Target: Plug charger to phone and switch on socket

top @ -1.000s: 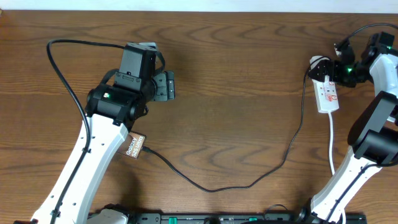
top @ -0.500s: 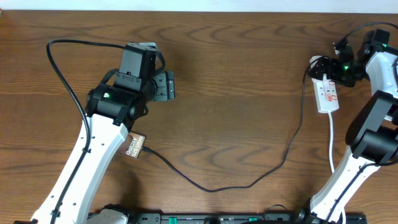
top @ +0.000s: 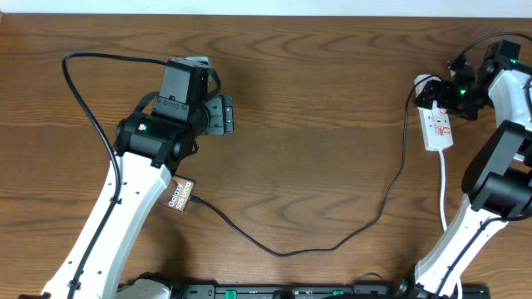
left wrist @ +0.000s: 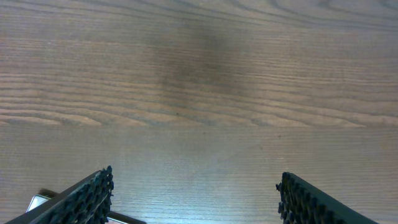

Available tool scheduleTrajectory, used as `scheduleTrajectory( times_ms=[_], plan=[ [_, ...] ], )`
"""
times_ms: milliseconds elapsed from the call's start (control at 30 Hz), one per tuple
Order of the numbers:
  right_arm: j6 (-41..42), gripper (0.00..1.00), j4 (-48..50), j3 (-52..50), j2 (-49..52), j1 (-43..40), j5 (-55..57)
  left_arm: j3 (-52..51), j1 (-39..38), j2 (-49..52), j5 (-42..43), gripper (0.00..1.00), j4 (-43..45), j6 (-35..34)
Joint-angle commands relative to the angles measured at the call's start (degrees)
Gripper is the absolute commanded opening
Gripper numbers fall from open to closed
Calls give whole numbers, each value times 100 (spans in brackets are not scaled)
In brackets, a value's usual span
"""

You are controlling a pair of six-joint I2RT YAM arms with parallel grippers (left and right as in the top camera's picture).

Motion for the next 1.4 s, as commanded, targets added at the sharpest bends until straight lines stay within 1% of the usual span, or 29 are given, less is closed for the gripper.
scheduleTrajectory(
  times_ms=[0,133,333,600,733,1000,1067,1133,1200,1267,1367],
  plan=[
    [70,98,9,-24,79,20,-468,90,-2,-52,-92,83,2,94],
    [74,97,-37,-24,79,20,-785,90,-2,-52,-92,83,2,92],
    [138,97,-179,-24,79,20,-962,90,-2,-52,-92,83,2,94],
    [168,96,-278,-24,79,20,-1668,90,-2,-52,-90,83,2,92],
    [264,93,-380,-24,79,33,-1700,90,-2,-52,-92,83,2,94],
    [262,93,-442,-24,79,168,-1681,90,-2,-52,-92,83,2,92],
    [264,91,-420,-24,79,188,-1650,90,-2,-52,-90,84,2,92],
    [269,87,-409,-20,76,192,-1569,90,-2,-52,-90,83,2,94],
    [380,86,-448,7,35,190,-1314,90,-2,-52,-92,83,2,94],
    [645,86,-468,42,-66,179,-800,90,-2,-52,-92,83,2,94],
    [1134,88,-476,103,-378,164,188,90,-2,-52,-92,83,2,94]
  ],
)
